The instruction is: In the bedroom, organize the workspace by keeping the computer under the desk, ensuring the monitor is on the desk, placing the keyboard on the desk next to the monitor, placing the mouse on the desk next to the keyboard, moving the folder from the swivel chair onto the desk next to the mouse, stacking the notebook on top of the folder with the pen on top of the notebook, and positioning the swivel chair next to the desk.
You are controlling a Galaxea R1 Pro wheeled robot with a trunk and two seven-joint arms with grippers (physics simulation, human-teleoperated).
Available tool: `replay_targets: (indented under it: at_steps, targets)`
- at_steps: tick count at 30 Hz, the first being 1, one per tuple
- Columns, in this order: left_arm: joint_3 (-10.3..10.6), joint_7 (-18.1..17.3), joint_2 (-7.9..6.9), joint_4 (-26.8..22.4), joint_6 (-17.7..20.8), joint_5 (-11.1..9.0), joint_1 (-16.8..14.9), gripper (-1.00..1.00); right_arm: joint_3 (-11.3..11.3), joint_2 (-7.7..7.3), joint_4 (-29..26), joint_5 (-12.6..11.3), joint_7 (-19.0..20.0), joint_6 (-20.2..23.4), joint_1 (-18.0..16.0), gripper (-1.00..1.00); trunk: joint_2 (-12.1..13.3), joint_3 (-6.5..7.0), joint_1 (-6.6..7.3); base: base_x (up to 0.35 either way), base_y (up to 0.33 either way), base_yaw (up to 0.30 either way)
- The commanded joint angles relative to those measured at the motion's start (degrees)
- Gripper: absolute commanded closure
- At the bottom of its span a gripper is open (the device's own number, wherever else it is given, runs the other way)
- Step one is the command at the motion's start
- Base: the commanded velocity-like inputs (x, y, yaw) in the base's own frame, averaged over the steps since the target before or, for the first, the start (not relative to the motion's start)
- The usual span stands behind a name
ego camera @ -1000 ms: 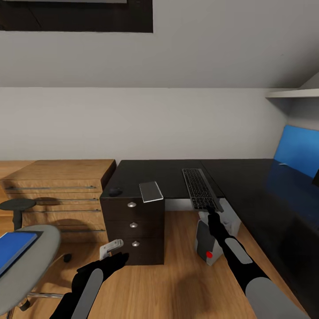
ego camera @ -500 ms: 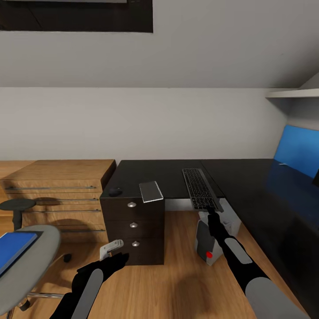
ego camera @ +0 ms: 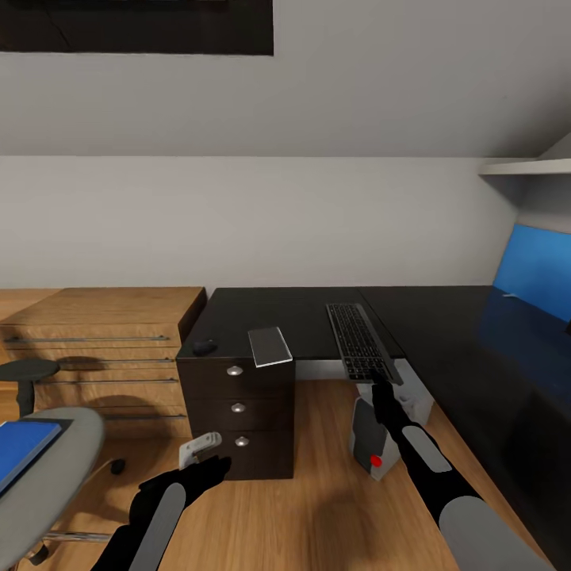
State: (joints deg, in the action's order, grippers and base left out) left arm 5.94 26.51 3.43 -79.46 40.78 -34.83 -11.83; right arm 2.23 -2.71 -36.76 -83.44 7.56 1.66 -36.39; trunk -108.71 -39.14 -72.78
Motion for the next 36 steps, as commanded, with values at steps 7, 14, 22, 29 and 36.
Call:
replay_targets:
  at_steps: [7,14,22,29,36]
  targets:
    - [0.1,0.6,0.0,0.1,0.1,-0.6,0.0,-1.0,0.2,-0.09,0.0,-0.6,0.2,0.0,-0.1,-1.0,0.0,-0.06,0.01,0.036,0.016,0.0]
    - [0.0,0.6,0.0,0.1,0.1,-0.6,0.0,-1.0,0.2,-0.1,0.0,-0.6,0.2,0.0,0.0,-1.0,0.0,-0.06,0.01,0.081,0.043,0.0]
    - [0.0,0.6,0.0,0.1,0.1,-0.6,0.0,-1.0,0.2,-0.1,0.0,-0.6,0.2,0.0,0.0,-1.0,0.0,-0.06,0.01,0.016,0.009,0.0]
    - [0.0,0.6,0.0,0.1,0.1,-0.5,0.0,-1.0,0.2,-0.1,0.0,-0.6,0.2,0.0,0.0,-1.0,0.0,-0.06,0.01,0.048,0.011,0.0]
    - [0.1,0.6,0.0,0.1,0.1,-0.6,0.0,-1.0,0.2,-0.1,0.0,-0.6,0.2,0.0,-0.1,-1.0,0.0,-0.06,0.01,0.134,0.015,0.0]
